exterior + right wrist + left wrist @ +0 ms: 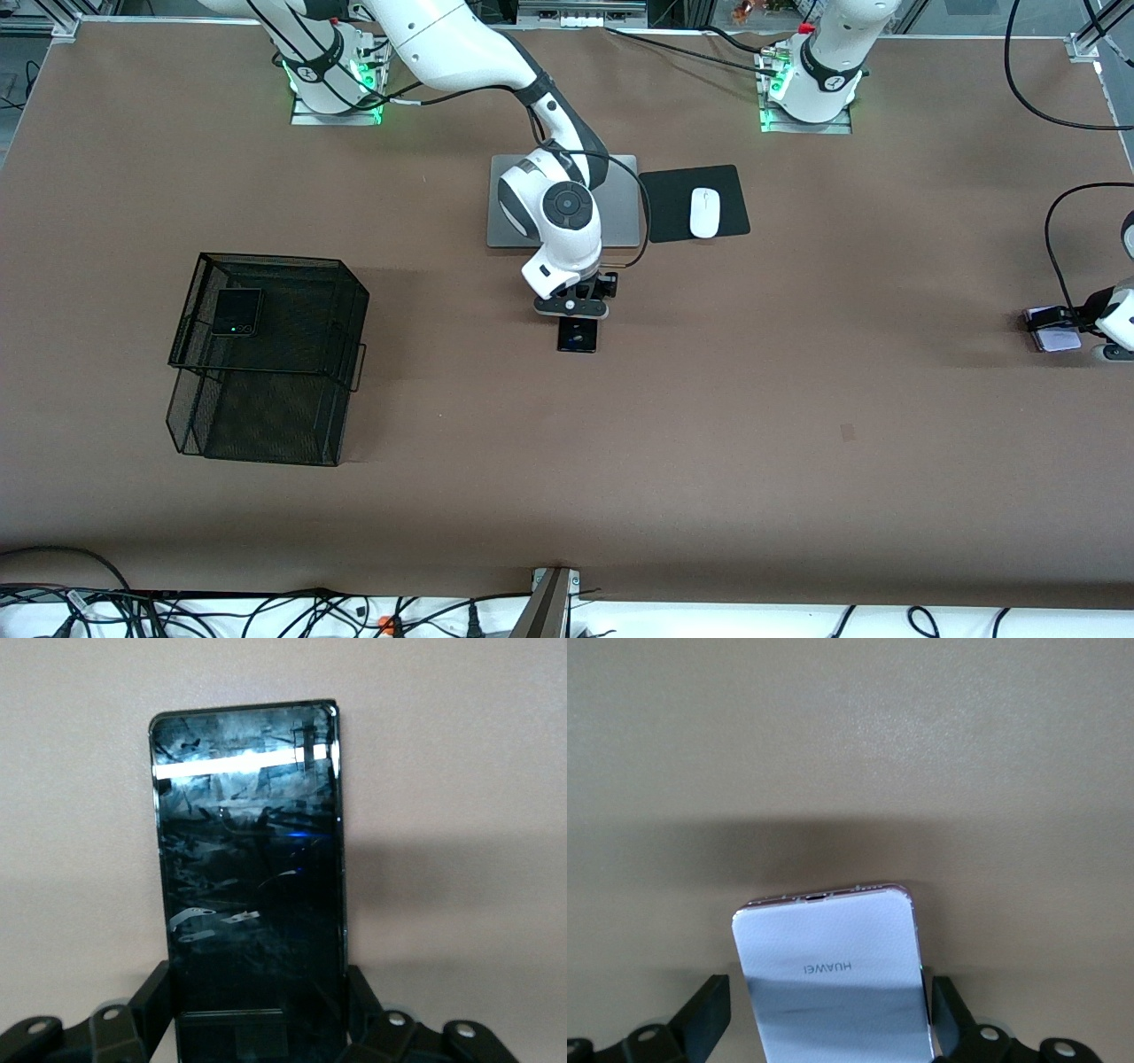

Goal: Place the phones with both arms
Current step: 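Grasp the black phone with the right gripper while the left grasps the white phone, then carry the black phone to the basket while the left gripper brings the white phone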

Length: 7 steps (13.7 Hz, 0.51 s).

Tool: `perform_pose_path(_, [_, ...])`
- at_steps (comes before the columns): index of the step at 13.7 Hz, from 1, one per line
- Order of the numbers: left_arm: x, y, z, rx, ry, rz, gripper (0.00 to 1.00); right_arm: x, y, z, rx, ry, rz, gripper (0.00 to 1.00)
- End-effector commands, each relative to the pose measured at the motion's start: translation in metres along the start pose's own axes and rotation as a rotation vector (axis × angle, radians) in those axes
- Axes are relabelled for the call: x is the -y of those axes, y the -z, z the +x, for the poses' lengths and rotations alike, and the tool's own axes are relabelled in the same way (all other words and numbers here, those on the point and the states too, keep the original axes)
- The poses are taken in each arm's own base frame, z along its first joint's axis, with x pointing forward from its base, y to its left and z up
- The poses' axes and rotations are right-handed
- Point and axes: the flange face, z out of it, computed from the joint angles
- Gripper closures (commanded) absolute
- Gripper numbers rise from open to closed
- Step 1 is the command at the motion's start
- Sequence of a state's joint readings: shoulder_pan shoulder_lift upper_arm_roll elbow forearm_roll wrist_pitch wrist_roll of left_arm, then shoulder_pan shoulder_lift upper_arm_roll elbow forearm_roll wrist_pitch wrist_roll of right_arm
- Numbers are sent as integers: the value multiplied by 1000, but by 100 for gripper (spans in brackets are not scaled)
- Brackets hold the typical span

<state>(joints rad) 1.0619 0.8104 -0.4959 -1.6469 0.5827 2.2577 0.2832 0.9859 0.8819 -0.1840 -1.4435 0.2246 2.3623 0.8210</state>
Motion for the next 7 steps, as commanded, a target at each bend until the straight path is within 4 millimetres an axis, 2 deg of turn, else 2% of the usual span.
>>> perform_pose_path(1, [0,-5,1,-3,-19,7,8,1,14,11,-14,9,-6,100])
perform_pose_path(2, [-1,-8,2,-1,-19,3,19,6,32,19,-10,8,-13,100])
perform_pose_path(3, [-2,-10,3,0,-20,0,21,13,57,28,3,8,-35,100])
perform_pose_path(4, [-2,-10,3,0,-20,0,32,14,83,41,12,2,-56,100])
perform_pose_path(6, [-4,-6,5,-2,-26,6,52,0,136,66,47,0,-100,100])
perform_pose_path(7, [-4,-1,7,-5,-28,12,53,-16,157,78,68,30,-112,100])
